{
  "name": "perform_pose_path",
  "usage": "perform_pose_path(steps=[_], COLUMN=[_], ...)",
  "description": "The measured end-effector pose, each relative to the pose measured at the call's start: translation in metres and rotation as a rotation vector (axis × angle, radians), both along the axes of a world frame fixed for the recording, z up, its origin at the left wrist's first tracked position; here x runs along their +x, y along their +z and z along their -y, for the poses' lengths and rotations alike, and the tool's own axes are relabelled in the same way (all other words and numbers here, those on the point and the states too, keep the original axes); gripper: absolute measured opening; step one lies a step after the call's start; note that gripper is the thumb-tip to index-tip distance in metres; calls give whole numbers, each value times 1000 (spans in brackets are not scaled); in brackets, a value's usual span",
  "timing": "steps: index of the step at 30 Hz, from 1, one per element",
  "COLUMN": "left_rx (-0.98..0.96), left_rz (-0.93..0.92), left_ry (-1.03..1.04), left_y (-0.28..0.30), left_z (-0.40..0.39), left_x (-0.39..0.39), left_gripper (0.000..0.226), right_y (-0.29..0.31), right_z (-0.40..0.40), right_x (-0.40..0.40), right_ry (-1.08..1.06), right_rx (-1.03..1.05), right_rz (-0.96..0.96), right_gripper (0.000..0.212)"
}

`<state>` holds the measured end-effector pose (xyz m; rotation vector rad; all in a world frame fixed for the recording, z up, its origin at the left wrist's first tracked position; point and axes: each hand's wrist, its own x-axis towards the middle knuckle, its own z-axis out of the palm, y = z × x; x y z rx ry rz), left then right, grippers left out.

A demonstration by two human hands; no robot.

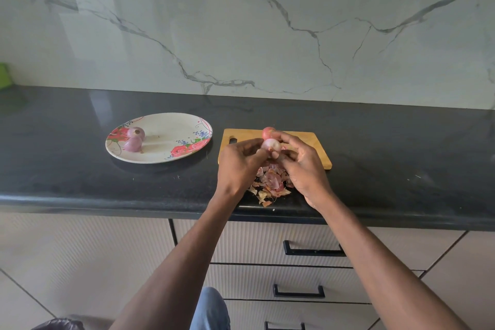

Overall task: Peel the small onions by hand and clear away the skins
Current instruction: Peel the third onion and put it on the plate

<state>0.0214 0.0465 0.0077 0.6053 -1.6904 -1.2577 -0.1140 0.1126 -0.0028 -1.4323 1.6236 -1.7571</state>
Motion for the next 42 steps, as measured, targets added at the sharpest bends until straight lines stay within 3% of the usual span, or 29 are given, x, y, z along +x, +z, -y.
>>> perform_pose_path(steps=[4, 11, 16, 23, 28, 35, 42], left_rx=[-115, -132, -34, 150, 14, 179, 109], left_rz=[90, 136, 68, 0, 113, -39, -90], left_ry=[107, 111, 87, 93, 119, -40, -63], left_y=[-4, -1, 1, -3, -6, 0, 0], left_z=[3, 5, 7, 10, 13, 6, 5], left_x=[-3, -3, 0, -4, -6, -2, 0], left_gripper=[14, 16, 13, 16, 18, 23, 19], right_y=[-6, -5, -4, 1, 0, -2, -2], right_z=[5, 3, 0, -2, -3, -1, 0], right_x=[-1, 1, 2, -2, -4, -4, -1], right_ry=[-63, -108, -55, 122, 54, -31, -156], right_rx=[3, 11, 17, 13, 6, 2, 15], right_rz=[-180, -173, -68, 303, 381, 225, -43], right_gripper=[32, 30, 32, 36, 28, 36, 50])
